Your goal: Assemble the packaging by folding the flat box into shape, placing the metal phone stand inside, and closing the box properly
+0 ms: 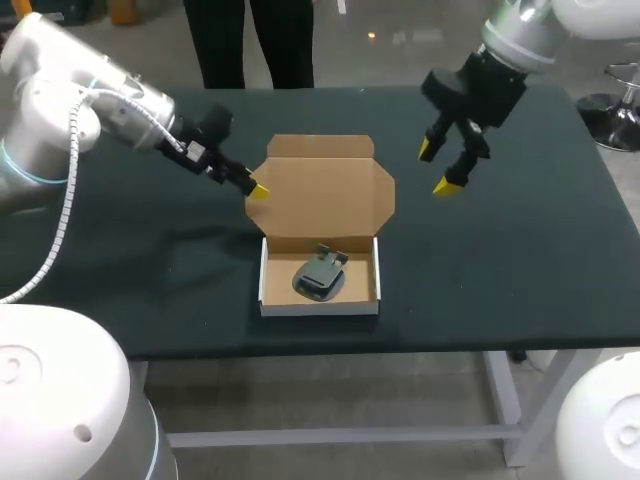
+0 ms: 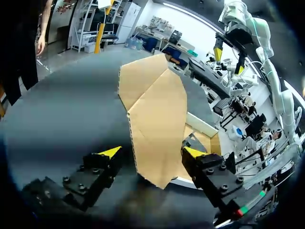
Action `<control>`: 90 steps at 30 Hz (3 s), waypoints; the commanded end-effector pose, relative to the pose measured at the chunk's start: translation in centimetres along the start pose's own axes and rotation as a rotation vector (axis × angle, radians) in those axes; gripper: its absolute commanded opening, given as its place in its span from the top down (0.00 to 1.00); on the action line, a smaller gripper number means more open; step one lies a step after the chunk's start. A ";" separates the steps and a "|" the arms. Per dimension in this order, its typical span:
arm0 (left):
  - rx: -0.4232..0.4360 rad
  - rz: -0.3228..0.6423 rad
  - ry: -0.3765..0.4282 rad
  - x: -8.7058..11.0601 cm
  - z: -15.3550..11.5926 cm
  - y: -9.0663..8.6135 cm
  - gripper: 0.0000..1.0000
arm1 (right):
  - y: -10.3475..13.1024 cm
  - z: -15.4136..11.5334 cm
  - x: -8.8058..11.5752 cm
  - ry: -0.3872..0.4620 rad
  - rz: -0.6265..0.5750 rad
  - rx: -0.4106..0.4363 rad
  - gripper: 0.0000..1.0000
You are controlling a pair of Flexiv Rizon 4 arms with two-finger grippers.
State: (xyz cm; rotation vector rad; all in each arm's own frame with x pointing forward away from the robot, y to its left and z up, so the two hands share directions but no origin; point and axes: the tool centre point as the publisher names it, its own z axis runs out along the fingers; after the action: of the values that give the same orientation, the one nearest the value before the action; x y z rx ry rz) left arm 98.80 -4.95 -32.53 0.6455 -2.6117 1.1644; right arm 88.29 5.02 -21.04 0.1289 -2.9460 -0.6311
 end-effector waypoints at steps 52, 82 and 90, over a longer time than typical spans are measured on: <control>0.077 0.179 0.159 3.4 2.0 -1.0 0.78 | 3.1 0.4 -2.2 0.042 -0.031 0.093 0.00; 0.126 0.245 0.173 4.0 1.8 -0.5 1.00 | 3.5 0.6 -2.1 0.049 -0.029 0.105 0.00; 0.126 0.245 0.173 4.0 1.8 -0.5 1.00 | 3.5 0.4 -2.1 0.046 -0.029 0.108 0.00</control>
State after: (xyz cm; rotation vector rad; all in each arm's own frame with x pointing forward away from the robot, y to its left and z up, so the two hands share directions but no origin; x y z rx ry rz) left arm 95.53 -7.91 -31.84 0.2361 -2.5373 1.3940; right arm 90.10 8.63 -20.47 0.1945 -2.9396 -0.4715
